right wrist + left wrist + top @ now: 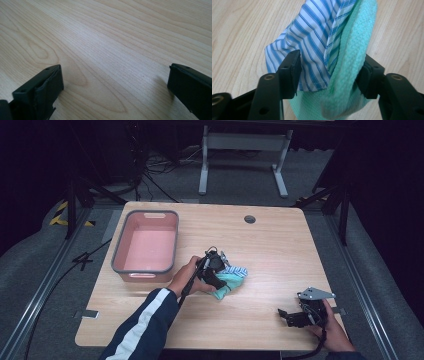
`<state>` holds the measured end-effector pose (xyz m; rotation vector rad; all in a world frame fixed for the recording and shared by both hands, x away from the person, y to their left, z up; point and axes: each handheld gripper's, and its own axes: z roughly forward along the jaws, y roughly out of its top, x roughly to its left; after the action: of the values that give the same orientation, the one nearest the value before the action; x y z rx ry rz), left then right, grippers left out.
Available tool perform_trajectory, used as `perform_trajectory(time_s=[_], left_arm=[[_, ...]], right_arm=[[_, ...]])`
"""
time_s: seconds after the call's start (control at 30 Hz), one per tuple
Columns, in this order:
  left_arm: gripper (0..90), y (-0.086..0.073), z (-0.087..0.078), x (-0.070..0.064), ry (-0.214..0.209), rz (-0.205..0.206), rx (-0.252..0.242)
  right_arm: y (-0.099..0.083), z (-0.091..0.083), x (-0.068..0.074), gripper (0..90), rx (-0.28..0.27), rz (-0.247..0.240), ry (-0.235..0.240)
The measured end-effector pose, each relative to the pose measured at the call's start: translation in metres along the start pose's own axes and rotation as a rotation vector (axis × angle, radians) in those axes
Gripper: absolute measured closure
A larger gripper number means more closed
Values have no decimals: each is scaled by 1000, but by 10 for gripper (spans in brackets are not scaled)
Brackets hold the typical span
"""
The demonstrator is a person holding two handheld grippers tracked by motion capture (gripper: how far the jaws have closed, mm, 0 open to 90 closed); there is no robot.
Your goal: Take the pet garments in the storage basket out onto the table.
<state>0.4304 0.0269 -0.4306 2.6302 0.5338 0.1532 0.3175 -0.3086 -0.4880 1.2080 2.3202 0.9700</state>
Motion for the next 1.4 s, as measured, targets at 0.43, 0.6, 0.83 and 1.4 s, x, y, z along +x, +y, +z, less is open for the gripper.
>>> perform_trajectory(time_s=[0.43,0.6,0.83,1.4], left_arm=[[223,-7,-37,-4,56,10,-77],[207,-12,-49,-6,56,21,-96],[185,-22,-57,-13,85,65,-84],[192,-59,-75,-32,126,143,-26]], right_arm=[[0,0,0,6,0,1,0],[0,0,0,6,0,1,0],[0,0,0,6,0,1,0],[0,0,0,6,0,1,0]])
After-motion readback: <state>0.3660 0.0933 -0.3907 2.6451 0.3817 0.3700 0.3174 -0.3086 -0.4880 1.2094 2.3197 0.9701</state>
